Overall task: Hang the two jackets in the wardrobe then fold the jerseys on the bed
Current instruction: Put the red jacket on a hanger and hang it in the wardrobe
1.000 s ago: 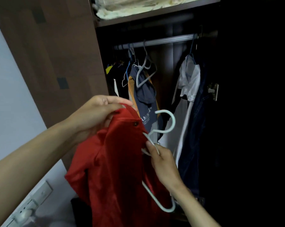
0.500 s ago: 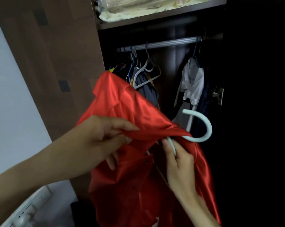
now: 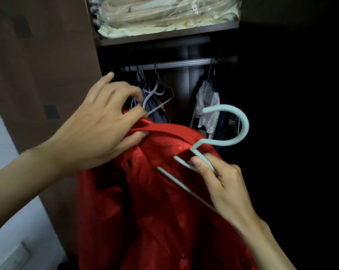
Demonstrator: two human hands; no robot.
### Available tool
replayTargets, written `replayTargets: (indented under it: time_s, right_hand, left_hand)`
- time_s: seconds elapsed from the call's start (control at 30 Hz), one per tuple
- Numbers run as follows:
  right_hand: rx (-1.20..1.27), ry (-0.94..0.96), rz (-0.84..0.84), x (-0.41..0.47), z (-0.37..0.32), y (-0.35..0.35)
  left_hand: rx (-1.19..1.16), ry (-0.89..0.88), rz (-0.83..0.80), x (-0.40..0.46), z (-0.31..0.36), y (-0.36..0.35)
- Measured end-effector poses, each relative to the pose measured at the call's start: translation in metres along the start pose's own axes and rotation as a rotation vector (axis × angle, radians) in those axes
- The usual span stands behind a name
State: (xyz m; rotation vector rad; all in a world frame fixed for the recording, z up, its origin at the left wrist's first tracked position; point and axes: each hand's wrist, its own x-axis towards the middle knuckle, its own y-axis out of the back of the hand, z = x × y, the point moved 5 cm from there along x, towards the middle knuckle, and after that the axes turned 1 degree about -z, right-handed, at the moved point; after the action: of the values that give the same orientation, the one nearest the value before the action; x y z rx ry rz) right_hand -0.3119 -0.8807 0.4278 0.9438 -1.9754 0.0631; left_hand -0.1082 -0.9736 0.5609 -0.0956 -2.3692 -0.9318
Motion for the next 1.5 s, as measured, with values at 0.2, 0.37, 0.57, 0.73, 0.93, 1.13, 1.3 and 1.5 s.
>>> replayTargets:
  time_s: [0.2, 0.37, 0.57, 0.73, 0.93, 1.13, 1.3, 1.5]
  right_hand:
    - [0.385, -0.266, -0.111, 0.013, 0.012, 0.017]
    - [0.75, -0.788, 0.289, -0.023, 0.089, 0.024]
    - [1.125, -0.886, 0.292, -0.086, 0.082, -0.042]
    - [1.37, -0.971, 0.153, -0.088, 0.082, -0.07]
    - [0.859, -0.809, -0.153, -0.089, 0.065, -0.117]
    - [0.09, -0.439, -0.345, -0.067, 0.051, -0.175]
    - [0.075, -0.419, -0.263, -0.033, 0.08, -0.182]
    - [0.422, -0.503, -0.302, 0.024, 0.128, -0.125]
  left_hand:
    - [-0.274, 0.03, -0.184, 0.004, 0.0, -0.026]
    - [-0.363, 0.127, -0.151, -0.009, -0.024, -0.05]
    - [-0.463, 0.256, -0.168, -0.022, -0.049, -0.049]
    - [-0.51, 0.366, -0.174, -0.037, -0.069, -0.043]
    - [-0.619, 0.466, -0.171, -0.059, -0.092, -0.05]
    - [-0.663, 0.492, -0.137, -0.064, -0.096, -0.049]
    - [-0.642, 0.509, -0.104, -0.076, -0.107, -0.041]
    - [-0.584, 0.588, -0.076, -0.112, -0.129, -0.026]
